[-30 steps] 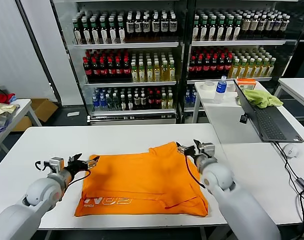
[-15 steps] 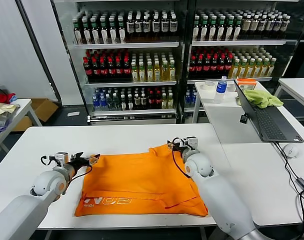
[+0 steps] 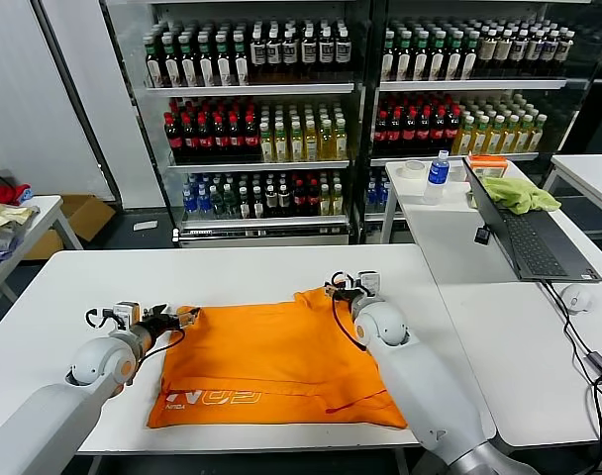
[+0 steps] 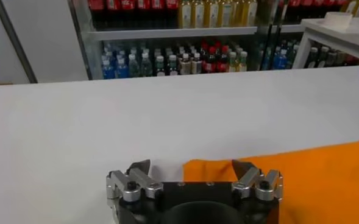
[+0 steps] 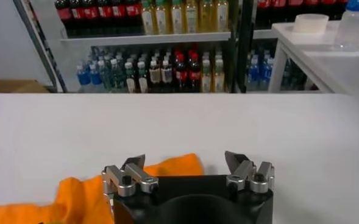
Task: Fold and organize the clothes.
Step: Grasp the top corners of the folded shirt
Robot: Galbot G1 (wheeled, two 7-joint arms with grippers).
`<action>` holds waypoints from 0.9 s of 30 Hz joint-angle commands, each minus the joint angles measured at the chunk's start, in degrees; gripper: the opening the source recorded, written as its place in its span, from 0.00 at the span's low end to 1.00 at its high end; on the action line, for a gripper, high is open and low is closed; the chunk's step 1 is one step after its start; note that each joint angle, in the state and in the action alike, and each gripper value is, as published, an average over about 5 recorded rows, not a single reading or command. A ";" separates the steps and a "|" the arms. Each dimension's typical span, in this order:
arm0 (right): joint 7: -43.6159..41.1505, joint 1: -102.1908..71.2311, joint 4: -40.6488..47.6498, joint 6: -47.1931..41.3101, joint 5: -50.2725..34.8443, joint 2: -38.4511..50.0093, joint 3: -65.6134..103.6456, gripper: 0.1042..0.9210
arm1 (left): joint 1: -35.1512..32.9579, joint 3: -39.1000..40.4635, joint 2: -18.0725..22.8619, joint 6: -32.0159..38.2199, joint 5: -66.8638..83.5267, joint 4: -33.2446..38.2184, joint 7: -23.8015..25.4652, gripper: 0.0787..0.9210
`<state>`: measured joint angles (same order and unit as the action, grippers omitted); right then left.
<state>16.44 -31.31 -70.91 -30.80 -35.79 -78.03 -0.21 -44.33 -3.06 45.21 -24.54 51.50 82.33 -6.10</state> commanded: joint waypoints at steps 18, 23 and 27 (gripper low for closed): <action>-1.86 -0.04 1.71 1.08 -0.42 -0.88 0.02 0.40 | -1.45 -0.93 0.26 0.00 -0.58 0.45 1.27 0.51; -2.44 -0.31 1.19 2.50 0.21 -0.73 0.03 0.22 | -1.54 -0.94 0.70 0.40 -0.69 0.52 1.55 0.33; -2.73 -0.82 -2.44 3.62 -0.08 0.62 0.18 0.08 | -1.71 -0.97 0.11 2.99 -0.58 1.69 2.44 0.20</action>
<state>14.03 -31.92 -70.16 -28.84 -35.76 -78.30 -0.12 -45.74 -4.04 45.90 -24.04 50.85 82.81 -4.50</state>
